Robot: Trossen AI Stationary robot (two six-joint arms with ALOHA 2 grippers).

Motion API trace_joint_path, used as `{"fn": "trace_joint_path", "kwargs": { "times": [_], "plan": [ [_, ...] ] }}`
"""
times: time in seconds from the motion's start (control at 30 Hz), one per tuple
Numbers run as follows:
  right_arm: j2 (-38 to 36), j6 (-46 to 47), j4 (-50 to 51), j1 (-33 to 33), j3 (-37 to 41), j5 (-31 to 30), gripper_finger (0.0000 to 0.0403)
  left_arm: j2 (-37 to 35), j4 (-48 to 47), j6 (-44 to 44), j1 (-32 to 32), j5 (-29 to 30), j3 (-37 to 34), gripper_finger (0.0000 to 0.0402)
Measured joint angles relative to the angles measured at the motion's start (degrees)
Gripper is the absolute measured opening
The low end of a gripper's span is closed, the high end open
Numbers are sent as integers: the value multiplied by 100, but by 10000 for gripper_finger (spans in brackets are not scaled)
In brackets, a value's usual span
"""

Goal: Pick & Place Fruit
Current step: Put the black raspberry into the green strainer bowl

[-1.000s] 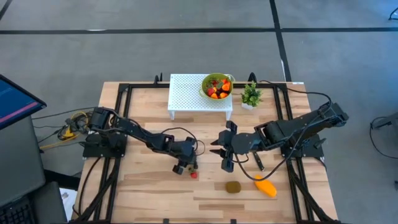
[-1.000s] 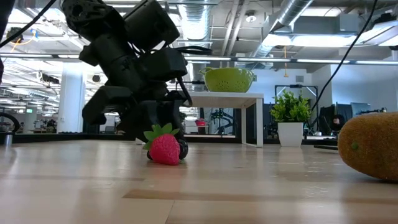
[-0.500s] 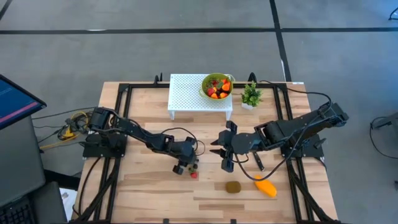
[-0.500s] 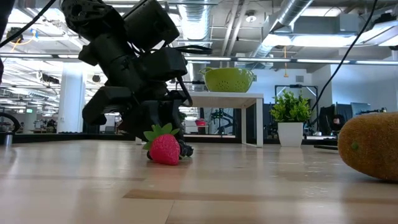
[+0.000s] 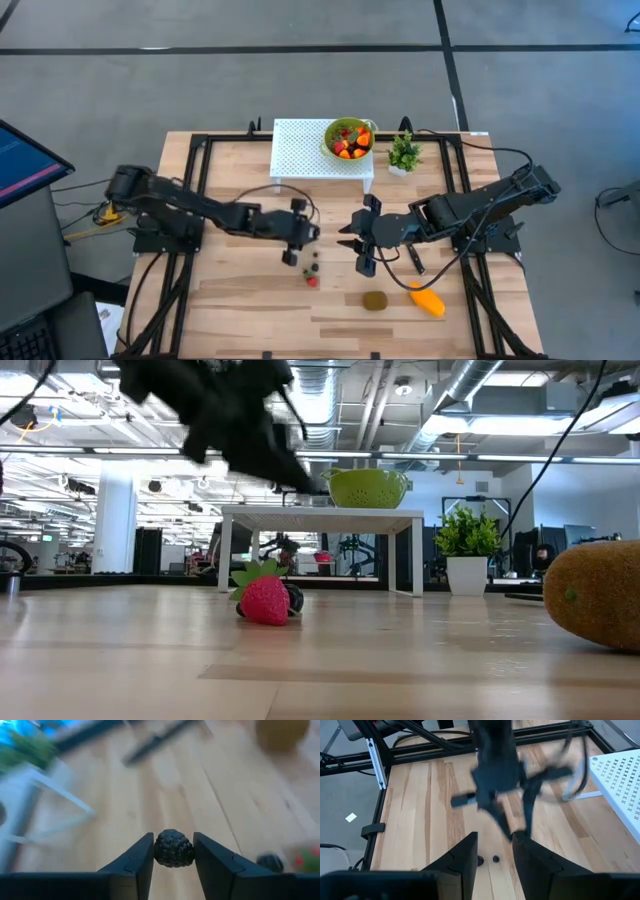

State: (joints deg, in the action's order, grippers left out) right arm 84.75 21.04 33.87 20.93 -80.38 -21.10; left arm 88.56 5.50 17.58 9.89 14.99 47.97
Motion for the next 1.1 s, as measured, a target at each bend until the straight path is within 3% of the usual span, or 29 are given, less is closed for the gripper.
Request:
{"fn": "trace_joint_path", "kwargs": {
  "times": [0.17,0.37,0.7,0.87,1.1],
  "plan": [
    [0,0,-75,-7,2,0,118,-981,153,259,0,634,2,115],
    [0,-17,-261,-67,2,0,118,-1583,616,1552,77,874,2,119],
    [0,-61,-526,-288,2,0,118,-1339,2061,4503,740,1976,2,117],
    [0,-211,-1014,-395,2,-1,118,-1141,2830,5664,828,2060,2,116],
    [0,-267,-1267,-574,2,-1,140,-1080,3075,6020,802,2063,2,121]
  ]
}}
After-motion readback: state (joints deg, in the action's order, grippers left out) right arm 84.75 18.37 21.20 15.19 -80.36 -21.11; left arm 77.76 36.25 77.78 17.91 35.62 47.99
